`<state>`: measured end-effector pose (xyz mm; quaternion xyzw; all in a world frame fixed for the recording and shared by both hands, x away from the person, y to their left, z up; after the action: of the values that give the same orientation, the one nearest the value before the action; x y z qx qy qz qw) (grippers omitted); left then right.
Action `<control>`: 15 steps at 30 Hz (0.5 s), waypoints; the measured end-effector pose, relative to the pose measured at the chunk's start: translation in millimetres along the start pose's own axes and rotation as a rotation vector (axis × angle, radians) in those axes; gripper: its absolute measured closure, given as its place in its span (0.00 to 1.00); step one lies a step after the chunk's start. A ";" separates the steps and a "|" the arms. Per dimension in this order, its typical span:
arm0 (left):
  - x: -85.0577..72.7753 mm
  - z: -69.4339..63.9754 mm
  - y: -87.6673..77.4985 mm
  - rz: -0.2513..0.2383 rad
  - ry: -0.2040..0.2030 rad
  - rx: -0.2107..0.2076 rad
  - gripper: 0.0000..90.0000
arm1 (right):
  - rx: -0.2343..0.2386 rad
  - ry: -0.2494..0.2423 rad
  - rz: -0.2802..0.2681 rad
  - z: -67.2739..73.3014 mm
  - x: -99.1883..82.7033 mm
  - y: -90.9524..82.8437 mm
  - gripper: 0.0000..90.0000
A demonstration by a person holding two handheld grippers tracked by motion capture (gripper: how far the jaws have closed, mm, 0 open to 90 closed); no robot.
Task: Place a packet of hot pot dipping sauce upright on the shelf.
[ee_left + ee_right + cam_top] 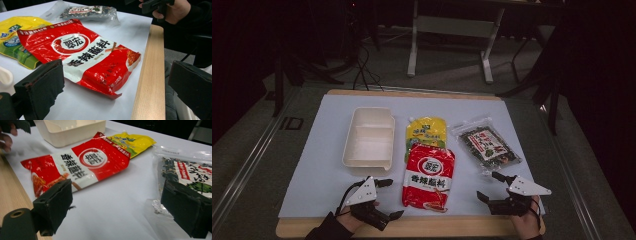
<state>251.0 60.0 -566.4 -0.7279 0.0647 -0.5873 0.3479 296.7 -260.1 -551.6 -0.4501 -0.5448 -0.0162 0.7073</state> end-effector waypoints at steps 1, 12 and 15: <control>-0.3 -0.5 0.6 0.002 0.000 -0.002 0.02 | 0.002 0.007 -0.010 1.2 2.1 0.1 0.11; -2.9 -4.2 1.1 0.012 0.014 -0.017 0.02 | -0.015 -0.029 -0.015 1.3 30.3 1.3 0.15; -1.6 -4.6 1.0 0.004 0.013 -0.022 0.02 | -0.019 -0.035 -0.011 0.2 41.3 2.8 0.16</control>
<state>246.7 58.0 -568.0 -0.7277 0.0749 -0.5905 0.3407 314.8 -239.1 -520.9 -0.4539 -0.5596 -0.0173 0.6932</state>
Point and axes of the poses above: each handheld gripper's, and its own axes: y roughly forward along the jaws, x roughly out of its top, z roughly to its left, the point moved 8 cm from there along y, roughly forward along the jaws, and after that the axes turned 15 degrees about z, right-handed, at the moved point
